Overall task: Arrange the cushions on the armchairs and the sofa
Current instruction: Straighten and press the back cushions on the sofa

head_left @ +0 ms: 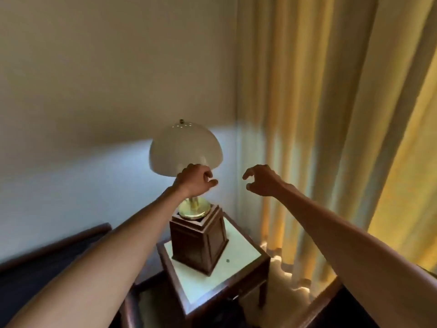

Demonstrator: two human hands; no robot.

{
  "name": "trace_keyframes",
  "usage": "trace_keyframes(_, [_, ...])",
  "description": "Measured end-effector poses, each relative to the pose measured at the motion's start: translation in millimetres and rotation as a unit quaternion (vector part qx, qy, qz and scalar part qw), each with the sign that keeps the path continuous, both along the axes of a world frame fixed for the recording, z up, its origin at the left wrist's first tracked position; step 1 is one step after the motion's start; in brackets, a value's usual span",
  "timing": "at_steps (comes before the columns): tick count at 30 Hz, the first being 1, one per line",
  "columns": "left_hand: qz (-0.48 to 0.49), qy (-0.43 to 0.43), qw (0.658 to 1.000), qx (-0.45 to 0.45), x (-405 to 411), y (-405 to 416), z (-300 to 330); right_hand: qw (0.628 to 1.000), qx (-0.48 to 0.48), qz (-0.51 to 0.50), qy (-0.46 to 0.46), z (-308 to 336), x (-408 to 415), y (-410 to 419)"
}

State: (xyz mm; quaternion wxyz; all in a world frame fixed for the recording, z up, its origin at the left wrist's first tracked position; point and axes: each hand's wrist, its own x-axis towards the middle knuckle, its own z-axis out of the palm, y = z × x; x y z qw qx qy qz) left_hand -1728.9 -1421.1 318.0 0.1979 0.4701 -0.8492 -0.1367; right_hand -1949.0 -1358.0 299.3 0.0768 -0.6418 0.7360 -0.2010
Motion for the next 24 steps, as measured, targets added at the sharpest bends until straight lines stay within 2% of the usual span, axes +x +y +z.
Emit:
trace_keyframes(4, [0.104,-0.008,0.995,-0.006,160.4,-0.9,6.1,0.996,-0.011,0.092,-0.017,10.8,146.7,-44.8])
trace_keyframes(13, [0.271,-0.01,0.962,0.017,417.0,-5.5,-10.7,0.962,0.011,0.274,-0.011,10.7,409.3,-126.4])
trace_keyframes(18, [0.318,-0.017,0.946,0.05,514.6,-42.8,-50.2,0.941,0.07,0.331,0.0,-36.2,509.2,-186.2])
trace_keyframes(24, [0.34,-0.021,0.932,0.126,616.5,-131.0,-131.7,0.926,0.154,0.344,0.026,-132.8,602.8,-291.1])
